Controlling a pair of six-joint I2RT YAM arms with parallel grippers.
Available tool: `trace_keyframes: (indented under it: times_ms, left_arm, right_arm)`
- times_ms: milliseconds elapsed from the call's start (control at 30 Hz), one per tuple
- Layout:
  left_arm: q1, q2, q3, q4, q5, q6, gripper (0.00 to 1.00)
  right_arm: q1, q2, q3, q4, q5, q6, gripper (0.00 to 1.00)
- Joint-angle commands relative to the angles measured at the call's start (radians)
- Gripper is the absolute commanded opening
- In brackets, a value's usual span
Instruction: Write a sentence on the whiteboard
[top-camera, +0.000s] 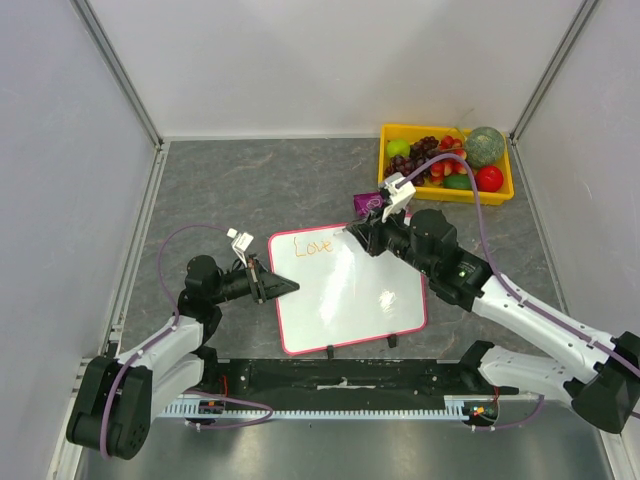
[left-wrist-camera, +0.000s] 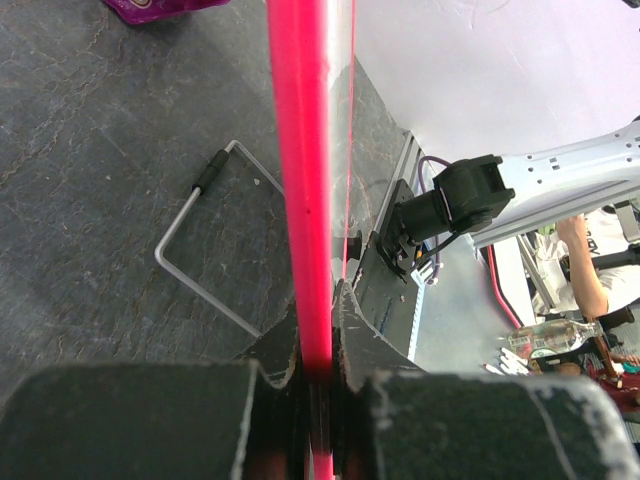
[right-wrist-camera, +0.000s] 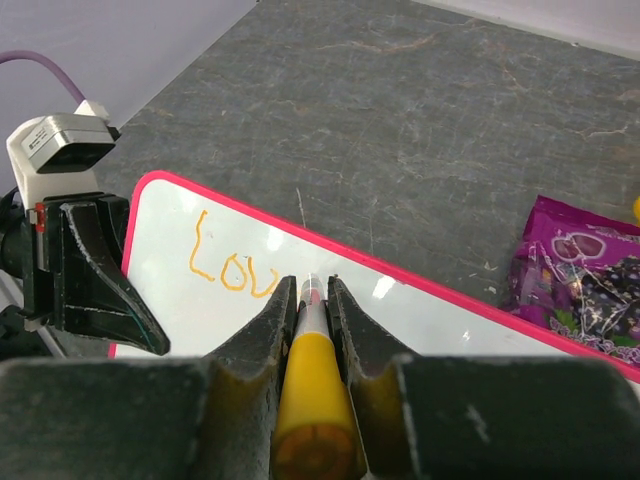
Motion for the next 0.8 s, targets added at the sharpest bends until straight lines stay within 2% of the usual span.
trace_keyframes:
  times_ms: [0, 767]
  left_arm:
    - [0.005, 0.018, -0.024, -0.014, -0.072, 0.133, 0.02]
    - [0.005, 0.036, -0.024, 0.004, -0.064, 0.127, 0.02]
  right_arm:
    - [0.005, -0.038, -0.004, 0.053, 0.064, -0.019, 0.0]
    - [0.005, -0.096, -0.102, 0.044, 0.1, 0.001, 0.0]
